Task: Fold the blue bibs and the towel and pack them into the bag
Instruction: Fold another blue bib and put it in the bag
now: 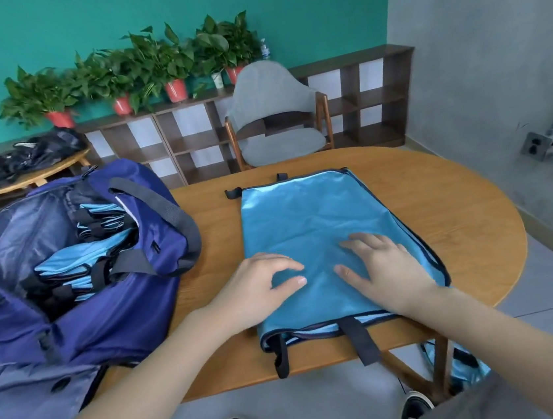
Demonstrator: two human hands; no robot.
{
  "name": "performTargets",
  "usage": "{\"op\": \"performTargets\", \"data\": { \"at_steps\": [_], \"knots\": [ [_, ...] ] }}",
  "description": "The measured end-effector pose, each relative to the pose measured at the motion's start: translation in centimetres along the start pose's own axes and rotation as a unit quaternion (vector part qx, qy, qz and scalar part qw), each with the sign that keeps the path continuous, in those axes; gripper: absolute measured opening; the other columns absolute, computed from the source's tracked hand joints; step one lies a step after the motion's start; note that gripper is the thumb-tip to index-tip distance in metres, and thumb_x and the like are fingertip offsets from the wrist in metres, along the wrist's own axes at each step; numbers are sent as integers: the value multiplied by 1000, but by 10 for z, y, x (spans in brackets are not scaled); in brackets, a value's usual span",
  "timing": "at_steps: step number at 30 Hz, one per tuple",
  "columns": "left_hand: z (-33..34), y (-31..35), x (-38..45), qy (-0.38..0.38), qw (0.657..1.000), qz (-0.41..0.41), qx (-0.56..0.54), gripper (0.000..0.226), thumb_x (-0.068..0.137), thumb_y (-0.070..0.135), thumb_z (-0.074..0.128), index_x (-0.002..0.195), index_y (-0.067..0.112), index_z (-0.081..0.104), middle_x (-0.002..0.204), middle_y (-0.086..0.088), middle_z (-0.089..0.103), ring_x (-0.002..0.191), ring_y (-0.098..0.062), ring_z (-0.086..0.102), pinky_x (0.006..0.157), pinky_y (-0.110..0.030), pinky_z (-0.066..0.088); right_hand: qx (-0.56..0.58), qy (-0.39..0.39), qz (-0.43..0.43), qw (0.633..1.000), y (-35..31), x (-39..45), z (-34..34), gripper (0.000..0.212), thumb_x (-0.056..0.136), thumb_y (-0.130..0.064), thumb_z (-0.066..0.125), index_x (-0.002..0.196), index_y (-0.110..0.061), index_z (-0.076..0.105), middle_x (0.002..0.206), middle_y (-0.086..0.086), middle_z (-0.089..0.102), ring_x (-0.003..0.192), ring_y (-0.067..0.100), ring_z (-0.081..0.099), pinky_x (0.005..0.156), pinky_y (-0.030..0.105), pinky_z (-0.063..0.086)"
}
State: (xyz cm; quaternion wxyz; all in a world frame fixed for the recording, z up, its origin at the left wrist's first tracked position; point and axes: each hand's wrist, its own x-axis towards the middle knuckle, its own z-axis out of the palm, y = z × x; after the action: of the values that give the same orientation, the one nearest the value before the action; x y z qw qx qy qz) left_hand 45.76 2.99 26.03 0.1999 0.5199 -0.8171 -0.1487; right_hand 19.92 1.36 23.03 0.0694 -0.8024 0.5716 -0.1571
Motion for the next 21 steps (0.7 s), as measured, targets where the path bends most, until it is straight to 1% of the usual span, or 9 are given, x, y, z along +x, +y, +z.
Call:
{"op": "performTargets", "data": {
  "at_steps": [3,4,6,8,11,13,15,18,21],
  "knots": [
    [-17,2,-26,-32,998,-30,-42,24,88,50,74,107,36,78,102,22,72,103,4,60,86,-12,43,43,64,-42,996,10,-21,-8,50,95,-62,45,120,-25,68,117,-8,65,112,19,55,98,40,46],
    [-20,4,-32,-42,997,-37,-51,23,86,49,76,104,36,79,95,22,72,97,3,62,79,-9,42,47,69,-54,995,14,-28,-9,49,94,-63,44,113,-26,71,108,-11,66,104,16,55,94,39,47],
    [-22,7,-44,-48,996,-46,-61,24,82,50,80,101,35,80,89,17,72,90,-1,62,73,-10,43,51,56,-71,995,18,-42,-12,53,94,-70,39,105,-31,72,99,-18,64,96,8,53,90,34,48],
    [-22,11,-52,-49,996,-53,-61,30,80,53,81,103,34,79,91,15,72,88,-1,63,74,-13,46,51,56,-79,994,24,-54,-17,57,91,-75,36,102,-33,73,97,-21,63,95,5,54,90,32,48],
    [-24,17,-66,-63,994,-74,-48,37,79,58,79,107,35,78,98,21,73,91,8,63,71,-8,42,47,68,-75,994,37,-71,-24,54,92,-76,39,98,-34,73,95,-21,63,95,3,57,88,34,51],
    [-23,20,-74,-70,993,-87,-43,37,78,57,80,108,35,78,99,23,72,82,14,60,69,-8,40,55,60,-67,994,46,-82,-26,51,93,-74,42,100,-34,73,97,-21,62,97,3,57,89,35,52],
    [-22,24,-83,-71,992,-100,-37,40,77,54,82,111,35,77,98,21,73,77,11,60,70,-13,44,77,55,-68,993,50,-93,-27,48,91,-69,48,106,-30,73,100,-20,62,99,3,57,90,33,52],
    [-19,26,-94,-63,990,-119,-42,43,78,43,85,118,36,73,105,16,74,93,-2,66,86,-25,55,90,55,-72,992,50,-106,-29,53,88,-65,51,113,-24,73,108,-16,66,104,3,60,95,31,52],
    [-20,24,-101,-63,989,-126,-54,46,81,40,83,125,38,70,107,23,71,100,-3,66,95,-24,54,93,48,-72,992,48,-112,-30,59,86,-67,50,119,-22,71,113,-15,65,109,5,59,100,30,50]
  ]
}}
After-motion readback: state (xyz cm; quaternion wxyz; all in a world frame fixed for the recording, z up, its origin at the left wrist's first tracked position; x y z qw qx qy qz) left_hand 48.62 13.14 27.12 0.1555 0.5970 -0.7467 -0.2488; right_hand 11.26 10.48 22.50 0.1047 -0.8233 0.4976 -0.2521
